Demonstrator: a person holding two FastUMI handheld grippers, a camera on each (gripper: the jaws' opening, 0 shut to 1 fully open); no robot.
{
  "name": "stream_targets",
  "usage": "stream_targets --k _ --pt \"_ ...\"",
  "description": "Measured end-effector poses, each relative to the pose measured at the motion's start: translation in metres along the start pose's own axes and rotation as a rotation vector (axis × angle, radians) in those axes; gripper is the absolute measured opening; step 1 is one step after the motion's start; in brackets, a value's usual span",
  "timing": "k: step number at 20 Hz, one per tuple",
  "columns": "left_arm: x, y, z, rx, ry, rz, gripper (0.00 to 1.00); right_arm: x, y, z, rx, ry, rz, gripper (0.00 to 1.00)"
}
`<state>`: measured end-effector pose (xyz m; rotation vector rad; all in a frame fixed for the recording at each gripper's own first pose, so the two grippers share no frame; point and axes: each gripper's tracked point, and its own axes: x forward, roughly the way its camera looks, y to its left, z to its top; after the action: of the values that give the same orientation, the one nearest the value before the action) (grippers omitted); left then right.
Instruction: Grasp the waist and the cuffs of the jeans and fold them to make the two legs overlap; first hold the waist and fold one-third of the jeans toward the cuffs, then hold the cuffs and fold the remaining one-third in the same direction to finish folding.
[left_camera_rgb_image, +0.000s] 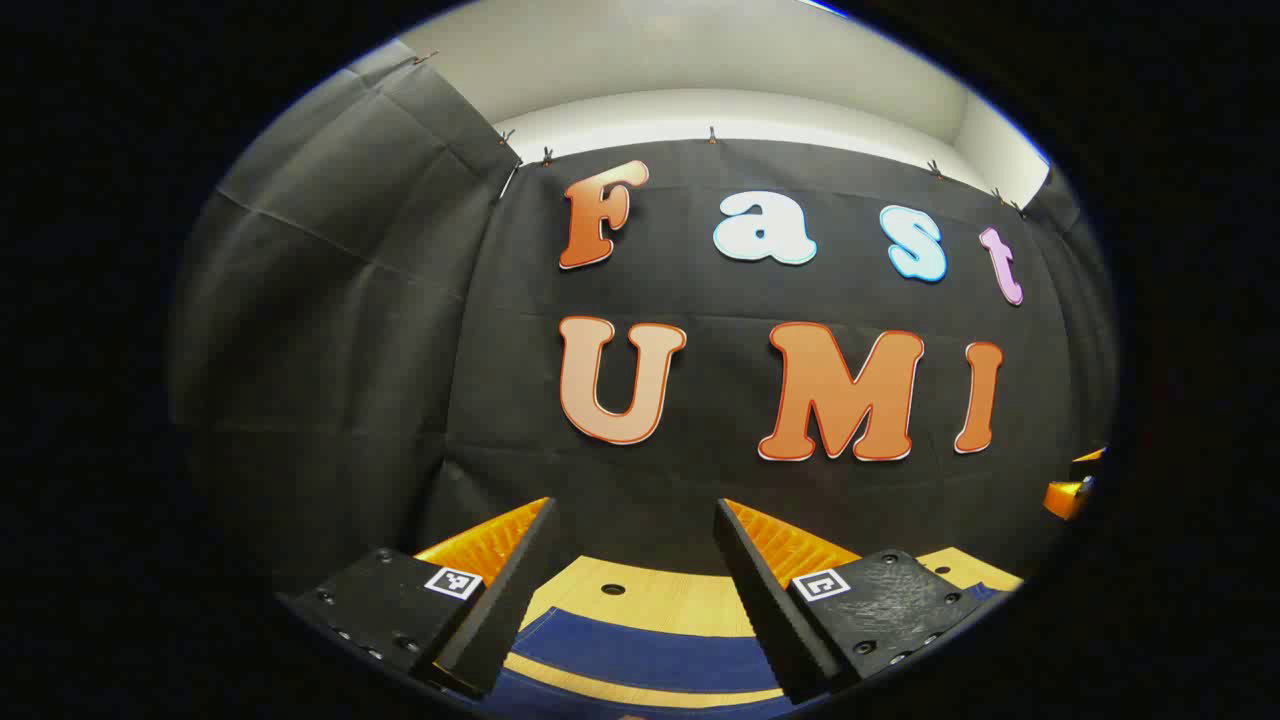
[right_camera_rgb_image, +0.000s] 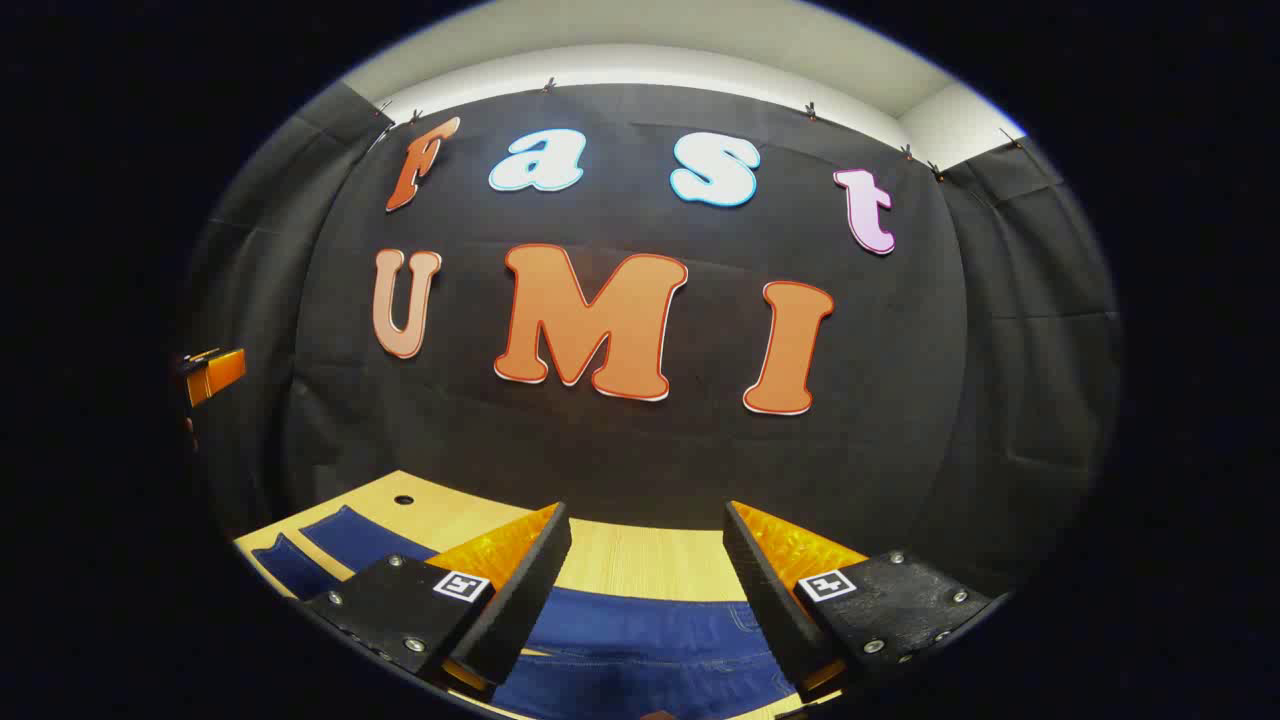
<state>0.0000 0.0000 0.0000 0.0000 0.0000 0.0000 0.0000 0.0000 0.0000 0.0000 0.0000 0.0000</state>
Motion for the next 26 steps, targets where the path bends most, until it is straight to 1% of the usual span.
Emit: stream_targets --k 1,2,3,4,5,6,7,8,9,10,11,12,13,14,15,16,17,18,19,20,21,22,23,24,25,26 --pt "0.002 -0.005 0.000 0.003 0.001 -0.002 0.94 0.004 -0.005 0.006 0.003 -0.014 -0.014 0.99" --pt "0.003 -0.013 -0.001 0.006 0.005 -0.021 0.97 0.004 -0.006 0.006 0.011 -0.011 -0.014 0.99" --pt "0.005 -0.019 0.000 0.014 0.006 -0.036 0.94 0.005 -0.007 0.004 0.017 -0.006 -0.007 0.99" --pt "0.009 -0.021 -0.001 0.025 0.003 -0.040 0.96 0.005 -0.008 0.003 0.013 -0.011 0.006 0.96" --pt "0.014 -0.025 0.001 0.023 -0.001 -0.044 0.94 0.009 -0.014 0.006 0.003 -0.013 -0.009 0.94" --pt "0.017 -0.030 0.005 0.009 -0.006 -0.052 0.97 0.012 -0.016 0.001 0.005 0.020 -0.010 0.99" --pt "0.016 -0.034 0.010 -0.020 -0.018 -0.055 0.94 0.015 -0.013 -0.001 0.015 0.038 0.005 0.96" --pt "0.014 -0.038 0.008 -0.049 -0.022 -0.061 0.94 0.017 -0.011 0.002 0.014 0.034 0.010 0.96" --pt "0.014 -0.041 0.004 -0.068 -0.007 -0.066 0.96 0.018 -0.010 0.008 0.006 0.019 0.009 0.96" --pt "0.017 -0.044 -0.008 -0.068 0.026 -0.073 0.94 0.020 -0.012 0.010 0.008 0.007 -0.006 0.96" --pt "0.022 -0.045 -0.014 -0.052 0.047 -0.071 0.94 0.021 -0.010 0.008 0.032 0.010 -0.002 0.96" --pt "0.030 -0.042 -0.011 -0.039 0.041 -0.058 0.94 0.022 -0.002 0.000 0.061 0.041 0.026 0.96" --pt "0.034 -0.038 -0.007 -0.051 0.029 -0.040 0.94 0.024 0.005 -0.005 0.075 0.070 0.050 0.99" --pt "0.036 -0.038 -0.001 -0.080 0.026 -0.034 0.94 0.025 0.007 -0.006 0.067 0.071 0.060 0.96" --pt "0.033 -0.041 -0.003 -0.100 0.046 -0.044 0.96 0.026 0.001 -0.003 0.050 0.053 0.038 0.96" --pt "0.033 -0.041 -0.010 -0.094 0.055 -0.052 0.95 0.024 -0.003 -0.005 0.046 0.040 0.025 0.96" --pt "0.033 -0.041 -0.013 -0.058 0.054 -0.048 0.94 0.022 -0.001 -0.008 0.063 0.037 0.026 0.99" --pt "0.036 -0.035 -0.015 -0.024 0.051 -0.034 0.96 0.020 0.004 -0.020 0.077 0.063 0.039 0.96" --pt "0.033 -0.036 -0.018 -0.010 0.048 -0.037 0.97 0.018 0.004 -0.032 0.073 0.090 0.039 0.96" --pt "0.029 -0.037 -0.018 -0.003 0.045 -0.044 0.94 0.016 -0.004 -0.042 0.054 0.115 0.019 0.96" --pt "0.024 -0.036 -0.015 0.014 0.025 -0.049 0.94 0.013 -0.008 -0.049 0.044 0.129 0.011 0.99" --pt "0.018 -0.029 -0.016 0.038 0.012 -0.048 0.94 0.007 -0.012 -0.053 0.047 0.138 0.002 0.96" --pt "0.012 -0.024 -0.019 0.056 0.012 -0.049 0.94 0.002 -0.015 -0.057 0.062 0.146 -0.001 0.96" --pt "0.006 -0.023 -0.027 0.060 0.039 -0.071 0.97 -0.003 -0.021 -0.061 0.072 0.156 -0.019 0.96" --pt "-0.002 -0.026 -0.037 0.043 0.077 -0.113 0.94 -0.007 -0.029 -0.065 0.081 0.165 -0.039 0.96" --pt "-0.005 -0.025 -0.045 0.022 0.101 -0.136 0.95 -0.011 -0.035 -0.067 0.091 0.168 -0.053 0.96"
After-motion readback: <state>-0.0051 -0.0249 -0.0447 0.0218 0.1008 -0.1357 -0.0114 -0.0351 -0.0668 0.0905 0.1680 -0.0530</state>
